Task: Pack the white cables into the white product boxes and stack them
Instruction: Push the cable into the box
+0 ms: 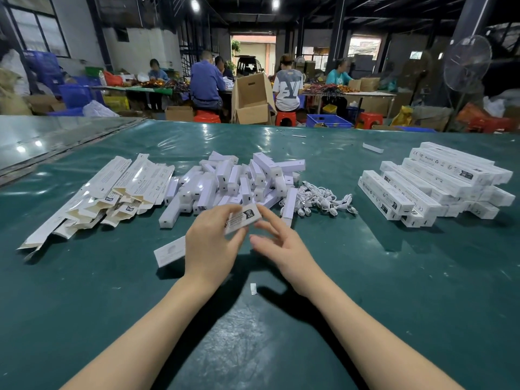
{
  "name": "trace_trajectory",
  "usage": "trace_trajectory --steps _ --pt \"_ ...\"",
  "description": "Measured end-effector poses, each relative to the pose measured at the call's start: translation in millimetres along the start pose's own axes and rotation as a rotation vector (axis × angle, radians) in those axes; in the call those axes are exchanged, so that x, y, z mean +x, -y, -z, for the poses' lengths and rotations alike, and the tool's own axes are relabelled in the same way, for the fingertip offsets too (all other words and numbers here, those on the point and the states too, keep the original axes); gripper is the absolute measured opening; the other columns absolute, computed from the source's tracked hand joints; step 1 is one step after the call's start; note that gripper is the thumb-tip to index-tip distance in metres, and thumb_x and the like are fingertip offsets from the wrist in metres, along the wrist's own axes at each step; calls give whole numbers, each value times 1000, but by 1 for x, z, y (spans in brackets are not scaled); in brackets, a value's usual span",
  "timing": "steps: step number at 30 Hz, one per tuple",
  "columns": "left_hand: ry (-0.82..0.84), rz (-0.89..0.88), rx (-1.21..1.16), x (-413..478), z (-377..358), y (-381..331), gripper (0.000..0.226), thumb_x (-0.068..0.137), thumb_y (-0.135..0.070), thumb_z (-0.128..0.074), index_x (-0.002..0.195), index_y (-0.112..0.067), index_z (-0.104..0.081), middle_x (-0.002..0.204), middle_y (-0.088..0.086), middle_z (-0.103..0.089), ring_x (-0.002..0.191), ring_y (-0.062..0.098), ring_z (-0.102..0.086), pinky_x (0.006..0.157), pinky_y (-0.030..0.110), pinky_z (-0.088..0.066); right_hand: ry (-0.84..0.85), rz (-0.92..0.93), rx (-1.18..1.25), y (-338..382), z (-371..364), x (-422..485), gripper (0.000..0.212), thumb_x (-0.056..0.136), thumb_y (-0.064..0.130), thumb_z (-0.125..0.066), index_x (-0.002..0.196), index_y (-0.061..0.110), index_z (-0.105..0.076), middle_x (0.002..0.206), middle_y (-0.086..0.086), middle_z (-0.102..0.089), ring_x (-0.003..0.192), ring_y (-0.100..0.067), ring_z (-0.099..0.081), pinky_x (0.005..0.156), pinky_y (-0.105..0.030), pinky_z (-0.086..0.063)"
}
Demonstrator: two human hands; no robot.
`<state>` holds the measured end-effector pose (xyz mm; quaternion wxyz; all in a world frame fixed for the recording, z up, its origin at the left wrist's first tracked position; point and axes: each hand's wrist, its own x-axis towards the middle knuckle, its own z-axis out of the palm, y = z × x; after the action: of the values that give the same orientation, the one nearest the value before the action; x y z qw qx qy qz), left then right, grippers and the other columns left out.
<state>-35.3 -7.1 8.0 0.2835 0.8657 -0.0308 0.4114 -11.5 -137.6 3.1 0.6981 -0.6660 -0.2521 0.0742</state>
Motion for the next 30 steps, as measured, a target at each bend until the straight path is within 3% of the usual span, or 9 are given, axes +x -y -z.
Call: trace_trajectory --steps 2,5,7,10,14,17,20,26,30 --pt "69 -62 -11 -1 0 -2 38 67 1 -77 104 -3 -67 99 10 -69 92 29 -64 82 27 -41 -79 8 61 -7 -10 3 49 87 -4 -55 117 33 -41 99 4 -59 78 3 -60 74 -13 -48" --pt "222 -167 -11 -3 1 -4 42 75 -7 -73 115 -4 -62 113 9 -66 105 26 -61 90 19 -33 -331 -5 270 -4 -3 9 33 90 -6 -49 103 24 -51 79 -4 -63 61 -4 -62 61 -18 -54" --pt "343 -92 0 -5 2 -2 38 84 -22 -65 121 -14 -58 116 1 -65 106 22 -58 90 22 -35 -500 -22 398 0 15 11 29 93 -3 -46 104 21 -56 77 -2 -66 60 -8 -64 59 -20 -56" --pt "574 63 74 -4 4 6 23 89 -34 -53 108 -24 -60 98 -6 -66 92 20 -56 80 31 -44 -665 -23 579 2 39 11 27 93 -3 -46 102 18 -60 71 3 -70 56 -8 -66 56 -24 -57" --pt "607 224 -264 -3 0 7 10 86 -26 -59 94 -26 -65 84 -5 -67 60 3 -59 57 13 -42 -728 -46 734 2 49 9 23 90 -1 -52 90 18 -65 67 3 -72 57 -12 -67 60 -27 -58" --pt "586 402 -478 -5 -2 6 9 83 -19 -64 86 -27 -67 82 -1 -67 50 8 -60 45 17 -43 -724 -50 740 2 54 10 20 88 -3 -54 87 14 -64 65 0 -71 58 -13 -68 59 -27 -59" --pt "581 495 -537 -5 -2 9 8 81 -21 -66 84 -28 -69 75 -7 -67 53 13 -63 48 23 -48 -706 -67 753 2 56 11 19 87 -4 -55 86 13 -64 64 -1 -71 58 -13 -69 58 -26 -58" --pt "601 515 -644 -10 -9 -2 6 79 -14 -69 84 -16 -67 72 -6 -67 52 12 -61 52 23 -52 -808 -61 883 0 54 14 19 87 -1 -57 88 17 -63 64 2 -71 58 -10 -68 69 -28 -56" --pt "630 528 -646 -12 -10 -3 9 79 -13 -70 84 -9 -64 71 -7 -67 50 14 -60 48 23 -50 -813 -54 805 0 57 13 18 87 -4 -56 86 13 -62 63 1 -71 59 -11 -68 70 -29 -57"
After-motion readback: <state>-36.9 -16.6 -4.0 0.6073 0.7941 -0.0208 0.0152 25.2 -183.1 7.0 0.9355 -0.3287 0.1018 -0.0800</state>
